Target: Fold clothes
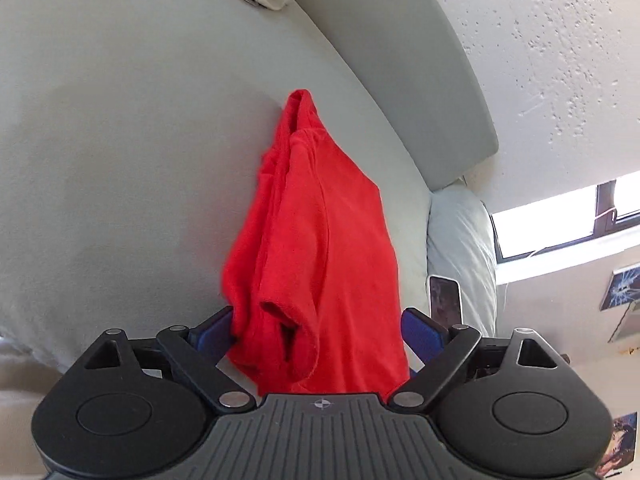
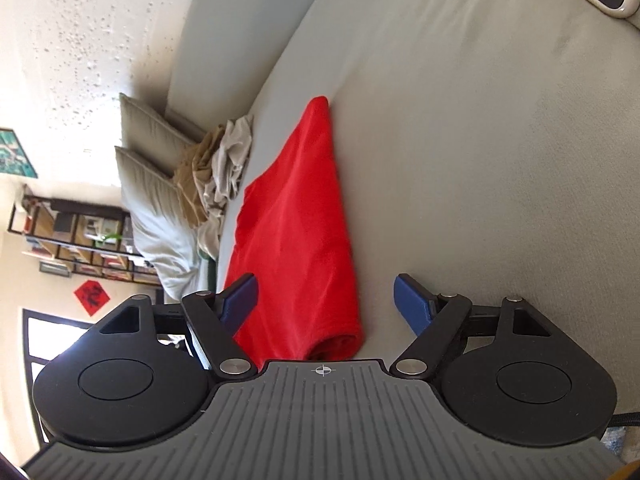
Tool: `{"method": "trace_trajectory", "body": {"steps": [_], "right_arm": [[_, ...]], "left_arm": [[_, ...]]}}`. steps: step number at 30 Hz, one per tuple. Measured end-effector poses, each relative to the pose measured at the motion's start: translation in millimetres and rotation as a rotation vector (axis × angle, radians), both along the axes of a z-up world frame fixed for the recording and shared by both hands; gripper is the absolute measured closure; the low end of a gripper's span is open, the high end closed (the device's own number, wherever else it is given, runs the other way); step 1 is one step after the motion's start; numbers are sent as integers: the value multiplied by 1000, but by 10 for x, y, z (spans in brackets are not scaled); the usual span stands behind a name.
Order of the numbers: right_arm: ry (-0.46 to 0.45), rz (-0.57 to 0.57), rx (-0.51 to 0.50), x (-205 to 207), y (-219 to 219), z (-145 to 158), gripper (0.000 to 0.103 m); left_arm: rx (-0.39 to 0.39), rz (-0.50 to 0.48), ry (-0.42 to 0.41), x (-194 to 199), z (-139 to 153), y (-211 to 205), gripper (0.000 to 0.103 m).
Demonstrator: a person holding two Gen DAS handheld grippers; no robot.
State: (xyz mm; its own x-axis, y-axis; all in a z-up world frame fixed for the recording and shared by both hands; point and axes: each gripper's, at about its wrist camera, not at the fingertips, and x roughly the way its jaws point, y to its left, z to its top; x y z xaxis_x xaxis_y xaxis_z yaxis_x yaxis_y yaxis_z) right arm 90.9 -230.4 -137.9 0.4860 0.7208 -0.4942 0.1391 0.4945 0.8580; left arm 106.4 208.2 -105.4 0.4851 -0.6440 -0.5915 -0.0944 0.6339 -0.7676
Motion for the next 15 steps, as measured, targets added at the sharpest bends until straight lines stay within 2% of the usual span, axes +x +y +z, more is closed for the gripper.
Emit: {"method": "trace_trajectory", "body": {"steps": [3,8,12,15], "right_arm": [[-9,22,-22,168,54,-7,24],[-41,63,-94,499,217,-2,24],[-71,139,-145,837,437,-45,26],[-76,169,-132,1095,567,-132,27]], "left_arm": [[-2,-24,26,133,-22,-36,16],[-14,-15,-7,232,-42,-86,19],[-5,-21,-6,362,-89,-177,21],[18,-40,-3,438,-93,-242,21]]}}
